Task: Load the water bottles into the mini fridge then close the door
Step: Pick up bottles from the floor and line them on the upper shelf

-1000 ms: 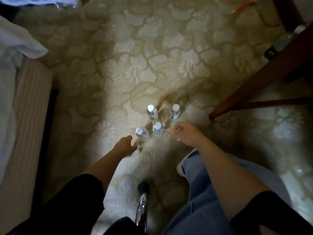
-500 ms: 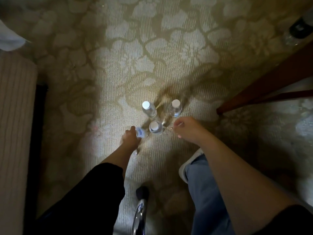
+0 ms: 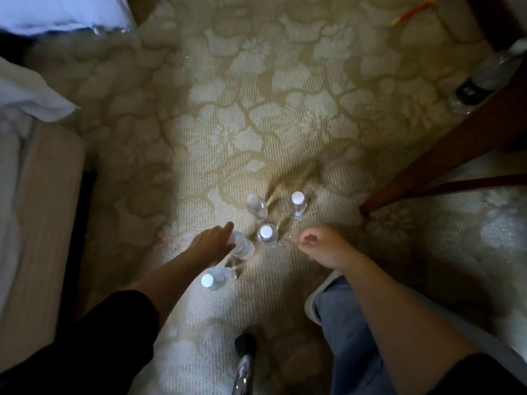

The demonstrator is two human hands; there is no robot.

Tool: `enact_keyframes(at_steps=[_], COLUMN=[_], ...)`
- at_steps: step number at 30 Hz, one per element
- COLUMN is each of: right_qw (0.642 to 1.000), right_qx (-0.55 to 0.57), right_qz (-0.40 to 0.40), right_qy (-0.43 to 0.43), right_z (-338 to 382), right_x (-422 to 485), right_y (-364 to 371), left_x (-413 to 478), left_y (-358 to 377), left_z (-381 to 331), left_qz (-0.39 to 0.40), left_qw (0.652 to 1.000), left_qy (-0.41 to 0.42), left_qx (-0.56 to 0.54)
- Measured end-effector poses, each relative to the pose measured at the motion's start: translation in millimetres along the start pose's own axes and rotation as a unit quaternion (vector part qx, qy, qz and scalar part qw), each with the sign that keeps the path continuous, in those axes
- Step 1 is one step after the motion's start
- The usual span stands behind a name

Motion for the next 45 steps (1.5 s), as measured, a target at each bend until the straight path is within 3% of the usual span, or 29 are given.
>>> enact_keyframes(at_steps=[5,9,15,22,29,34,38,45], right_qw=[0.999,0.997,0.990,0.968,0.903,0.845,0.800,0.716], right_qx=[0.014,0.025,0.021,-0.001,0.047,0.042,0.022,0.065], right_qz=[-0.032,-0.072,-0.123,-0.192,-0.322,-0.440,-0.531,-0.653], right_qy=[0.020,-0.002,-0.068,-0.162,-0.280,-0.300,-0.278,-0.238], right_z=[13.8,32.2,82.0,135.4,165.3,147.4,115.8,46.5], right_x=[-41.0,-79.7,-157.7,-265.7,-408.7,-507.5,-583.6,-698.8], right_y=[-12.9,-32.0,-64.1,-100.2,-134.7,-146.7,-157.1,-162.2], left_x=[-44.7,-86.9,-158.7,-266.6,-383.2,-457.2,-513.0,-566.4], left_y=[-58.5,-105.8,-190.2,-284.1,-337.8,-345.4,-336.2,-299.7], left_z=[-26.4,-52.2,-107.2,-197.7,-288.7,-357.0,-406.1,-486.5], left_qz=[-0.019,-0.061,-0.104,-0.188,-0.265,-0.243,-0.224,-0.098], left_qw=[0.983,0.965,0.948,0.895,0.820,0.776,0.718,0.646], left_qy=[0.139,0.220,0.274,0.393,0.507,0.582,0.656,0.728], left_qx=[0.120,0.130,0.122,0.095,0.017,-0.023,-0.071,-0.209])
Point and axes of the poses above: each hand's wrist, its own x-axis towards the middle knuckle, its own y-axis out of the palm, z = x × y, the point moved 9 cm from there along x, towards the middle knuckle, and after that the axes turned 5 degrees about -x, right-handed, at the moved point
